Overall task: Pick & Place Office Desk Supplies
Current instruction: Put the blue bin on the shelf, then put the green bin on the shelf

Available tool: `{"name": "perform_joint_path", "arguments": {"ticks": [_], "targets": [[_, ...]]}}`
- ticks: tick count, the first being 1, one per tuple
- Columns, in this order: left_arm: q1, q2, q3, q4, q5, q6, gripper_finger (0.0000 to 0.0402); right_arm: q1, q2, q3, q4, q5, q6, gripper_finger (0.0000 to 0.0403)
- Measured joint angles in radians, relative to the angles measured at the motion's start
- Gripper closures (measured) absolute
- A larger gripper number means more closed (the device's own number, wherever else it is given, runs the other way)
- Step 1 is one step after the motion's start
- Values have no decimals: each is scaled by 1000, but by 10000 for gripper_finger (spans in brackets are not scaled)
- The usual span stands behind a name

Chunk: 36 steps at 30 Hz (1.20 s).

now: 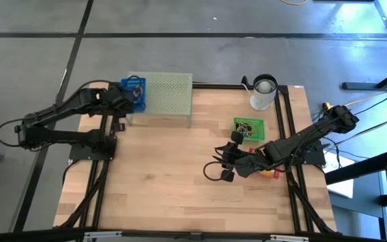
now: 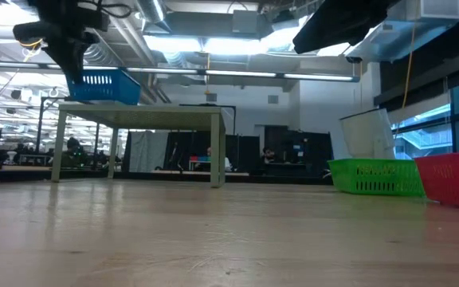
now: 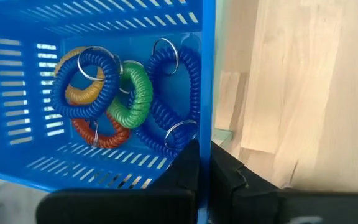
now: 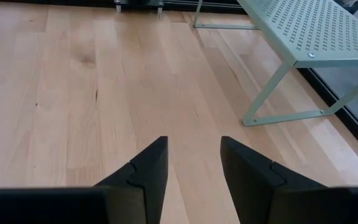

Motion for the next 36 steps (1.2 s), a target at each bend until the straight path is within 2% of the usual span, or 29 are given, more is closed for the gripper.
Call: {"name": "perform_joint_path", "arguments": {"ticks": [6, 22, 36], "targets": [[10, 0, 0, 0, -12, 36, 388, 0, 0, 0, 0, 1, 0, 254], [149, 1, -1, 14, -15, 28, 357, 0, 0, 0, 1, 3, 0, 253], [157, 1, -1, 71, -15, 18, 287, 0, 0, 0, 1, 3, 0, 253]]}}
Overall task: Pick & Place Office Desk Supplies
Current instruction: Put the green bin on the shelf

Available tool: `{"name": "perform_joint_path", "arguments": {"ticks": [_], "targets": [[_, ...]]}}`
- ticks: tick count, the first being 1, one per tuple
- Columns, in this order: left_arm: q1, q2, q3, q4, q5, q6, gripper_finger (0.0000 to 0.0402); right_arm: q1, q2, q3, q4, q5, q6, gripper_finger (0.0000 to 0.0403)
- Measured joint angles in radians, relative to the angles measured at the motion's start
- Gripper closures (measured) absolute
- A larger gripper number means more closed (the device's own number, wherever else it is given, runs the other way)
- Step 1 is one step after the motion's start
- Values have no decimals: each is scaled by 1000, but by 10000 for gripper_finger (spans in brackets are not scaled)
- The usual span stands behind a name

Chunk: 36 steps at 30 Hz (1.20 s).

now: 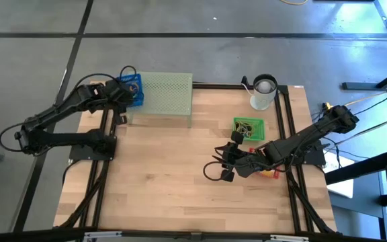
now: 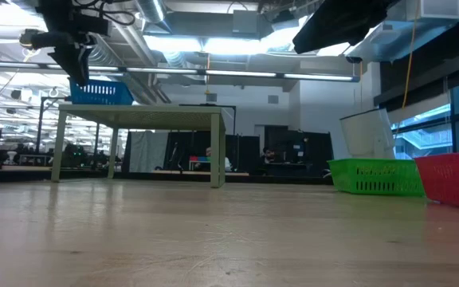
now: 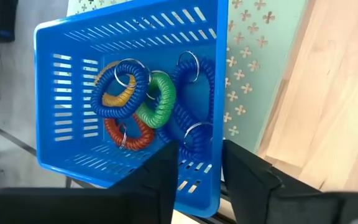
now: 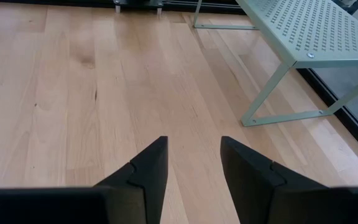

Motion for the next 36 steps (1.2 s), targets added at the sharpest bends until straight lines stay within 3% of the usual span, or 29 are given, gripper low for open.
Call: {"name": "perform_joint_path", "arguments": {"ticks": [10, 15, 18, 21, 25, 29, 36], "targets": [[-9, 0, 81, -1, 4, -43, 252, 0, 0, 0, 0, 2, -1, 253], [-9, 0, 153, 2, 77, -72, 244, -9, 0, 0, -25, 109, 44, 253], [-9, 0, 174, 4, 145, -73, 243, -44, 0, 0, -89, 44, 171, 253], [-9, -1, 178, 4, 163, -72, 243, -93, 0, 0, -200, -47, 308, 253], [-9, 0, 178, 5, 167, -71, 244, -159, 0, 0, -358, -81, 456, 245], [-9, 0, 178, 5, 175, -73, 242, -223, 0, 0, -455, -116, 517, 215], [-14, 0, 178, 55, 325, -90, 246, -344, 11, 0, -467, -210, 717, 147]]}}
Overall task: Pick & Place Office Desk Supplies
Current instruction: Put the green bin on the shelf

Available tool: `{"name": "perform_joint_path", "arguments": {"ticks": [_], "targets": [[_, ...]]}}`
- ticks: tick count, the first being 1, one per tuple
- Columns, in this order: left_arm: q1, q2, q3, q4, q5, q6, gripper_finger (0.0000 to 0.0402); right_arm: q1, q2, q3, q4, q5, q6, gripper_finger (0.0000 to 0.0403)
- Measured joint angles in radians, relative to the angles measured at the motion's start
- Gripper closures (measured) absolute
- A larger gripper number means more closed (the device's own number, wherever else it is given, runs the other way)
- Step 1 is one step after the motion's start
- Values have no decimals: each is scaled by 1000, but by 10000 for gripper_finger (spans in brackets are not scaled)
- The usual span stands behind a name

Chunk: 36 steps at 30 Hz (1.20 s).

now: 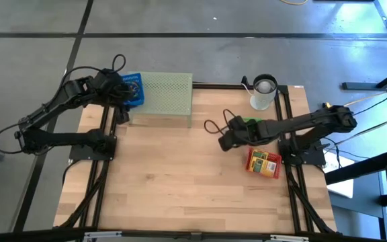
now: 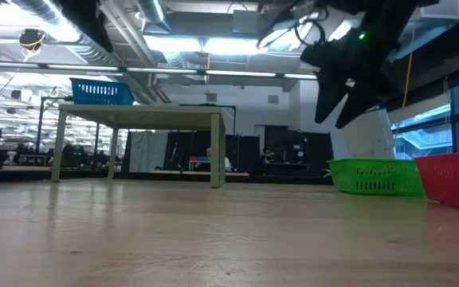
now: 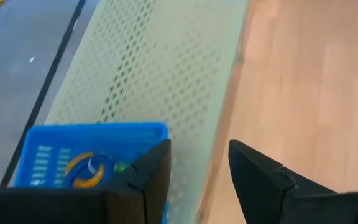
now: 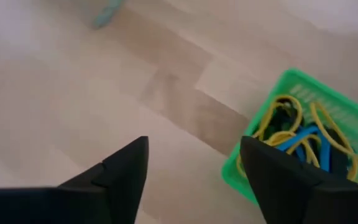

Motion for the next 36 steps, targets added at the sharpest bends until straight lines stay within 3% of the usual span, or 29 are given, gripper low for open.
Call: {"name": "perform_joint_path", "arguments": {"ticks": [10, 22, 29, 36], "targets": [[-98, 0, 0, 79, 23, -6, 247, -55, 113, 0, -10, 73, 197, 147], [-232, 0, 0, 105, 21, -31, 247, -109, 257, 0, -17, 59, 219, 187], [-278, 0, 0, 107, 19, -36, 248, -112, 269, 0, -16, 32, 197, 235], [-306, 0, 0, 107, -33, -65, 249, -112, 269, -1, -17, 22, 193, 317]]}}
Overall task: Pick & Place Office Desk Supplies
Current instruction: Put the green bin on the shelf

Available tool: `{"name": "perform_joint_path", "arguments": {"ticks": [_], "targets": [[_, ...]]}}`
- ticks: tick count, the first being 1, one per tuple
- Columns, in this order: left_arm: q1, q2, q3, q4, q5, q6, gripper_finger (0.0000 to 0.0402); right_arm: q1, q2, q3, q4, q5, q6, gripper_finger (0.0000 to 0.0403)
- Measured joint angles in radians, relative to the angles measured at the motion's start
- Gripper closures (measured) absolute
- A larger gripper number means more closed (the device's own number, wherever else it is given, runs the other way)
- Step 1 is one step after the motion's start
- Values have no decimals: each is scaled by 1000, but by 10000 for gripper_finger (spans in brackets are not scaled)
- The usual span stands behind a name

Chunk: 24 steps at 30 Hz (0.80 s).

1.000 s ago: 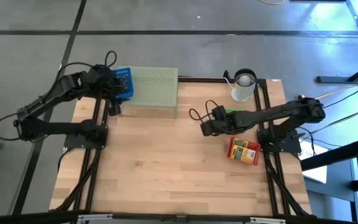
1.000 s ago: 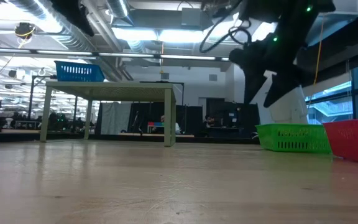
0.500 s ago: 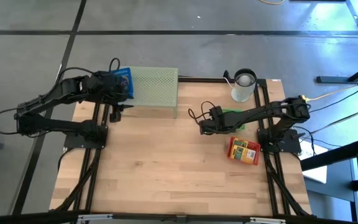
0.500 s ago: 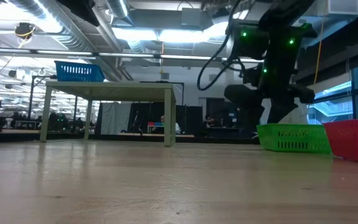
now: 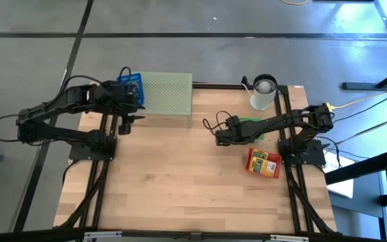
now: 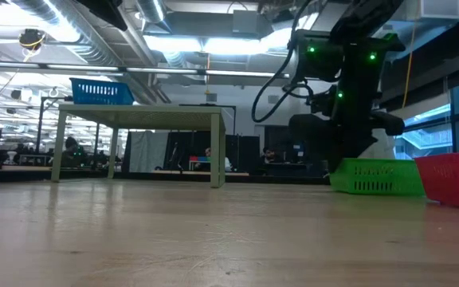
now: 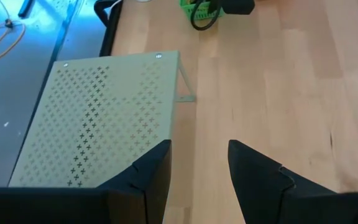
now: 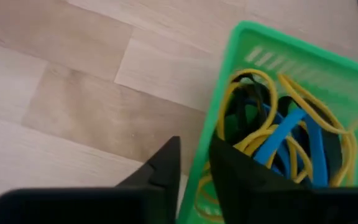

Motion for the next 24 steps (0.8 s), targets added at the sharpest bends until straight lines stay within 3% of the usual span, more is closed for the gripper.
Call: {"name": "perform_joint_path", "arguments": {"ticks": [6, 14, 19, 24], "targets": [[-26, 0, 0, 0, -3, -33, 250, 1, 0, 0, -2, 0, -20, 390], [-85, 0, 0, 1, -4, -75, 250, 38, -1, 0, 66, -57, -147, 375], [-116, 0, 0, 32, -4, -76, 250, 99, -1, 0, 253, -116, -274, 393], [-137, 0, 0, 131, -4, -75, 253, 167, -1, 0, 497, -167, -385, 385]]}}
